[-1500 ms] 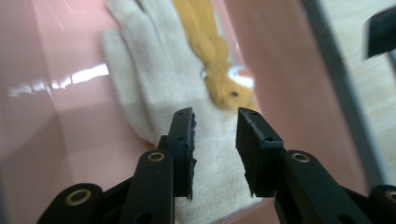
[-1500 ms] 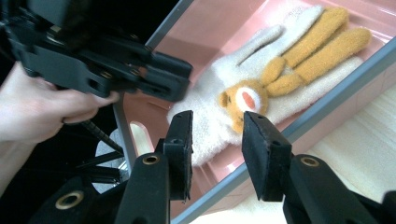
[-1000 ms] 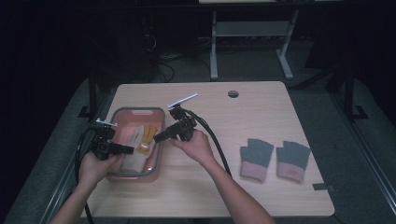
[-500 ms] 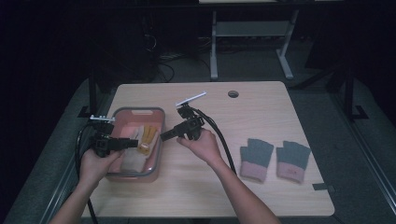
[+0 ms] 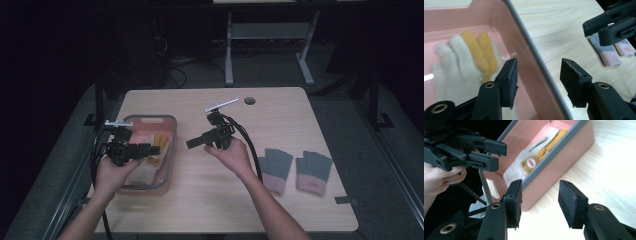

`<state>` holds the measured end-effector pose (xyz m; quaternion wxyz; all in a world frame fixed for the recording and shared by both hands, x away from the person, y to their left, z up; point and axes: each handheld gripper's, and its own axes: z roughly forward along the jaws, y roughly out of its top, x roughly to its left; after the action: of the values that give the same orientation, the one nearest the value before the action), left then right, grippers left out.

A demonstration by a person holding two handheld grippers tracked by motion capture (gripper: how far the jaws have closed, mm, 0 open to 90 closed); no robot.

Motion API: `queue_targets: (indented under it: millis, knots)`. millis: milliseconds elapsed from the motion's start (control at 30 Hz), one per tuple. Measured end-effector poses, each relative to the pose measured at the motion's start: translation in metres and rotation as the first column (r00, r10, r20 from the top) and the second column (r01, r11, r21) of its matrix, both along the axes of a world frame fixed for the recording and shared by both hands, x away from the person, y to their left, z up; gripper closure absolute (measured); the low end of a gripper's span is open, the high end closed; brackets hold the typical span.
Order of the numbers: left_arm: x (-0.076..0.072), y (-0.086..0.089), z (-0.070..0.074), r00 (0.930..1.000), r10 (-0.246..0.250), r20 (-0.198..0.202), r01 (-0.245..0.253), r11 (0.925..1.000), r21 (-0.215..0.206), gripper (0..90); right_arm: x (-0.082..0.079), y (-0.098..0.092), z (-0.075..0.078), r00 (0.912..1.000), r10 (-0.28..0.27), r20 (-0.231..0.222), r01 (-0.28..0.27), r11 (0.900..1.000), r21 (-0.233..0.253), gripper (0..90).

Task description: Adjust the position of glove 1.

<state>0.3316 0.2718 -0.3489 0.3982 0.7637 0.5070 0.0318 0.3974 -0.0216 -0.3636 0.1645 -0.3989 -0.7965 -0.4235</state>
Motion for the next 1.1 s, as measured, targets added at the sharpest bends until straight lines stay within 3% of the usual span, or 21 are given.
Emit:
queue_targets:
  millis: [300,333,467,833,1100]
  knots:
    - [0.000,-0.024,0.005,0.9983,-0.056,0.016,0.057,0.9983,-0.012,45.1,-0.004,-0.027,0.003,0.9992,-0.036,0.019,0.036,0.999,-0.016,51.9]
    - [0.000,-0.030,0.004,0.9975,-0.069,0.014,0.070,0.9970,-0.034,44.5,-0.004,-0.030,0.003,0.9990,-0.039,0.019,0.040,0.999,-0.019,51.7]
    - [0.000,-0.041,0.004,0.9957,-0.090,0.017,0.091,0.9945,-0.051,42.3,-0.007,-0.043,0.004,0.9979,-0.049,0.042,0.050,0.998,-0.039,51.0]
    - [-0.001,-0.068,0.003,0.9941,-0.100,0.042,0.102,0.9936,-0.050,35.0,-0.016,-0.077,0.003,0.9937,-0.097,0.056,0.101,0.993,-0.064,47.1]
    - [-0.003,-0.095,0.002,0.9888,-0.141,0.049,0.143,0.9882,-0.053,31.1,-0.023,-0.097,0.003,0.9896,-0.121,0.078,0.127,0.988,-0.087,45.2]
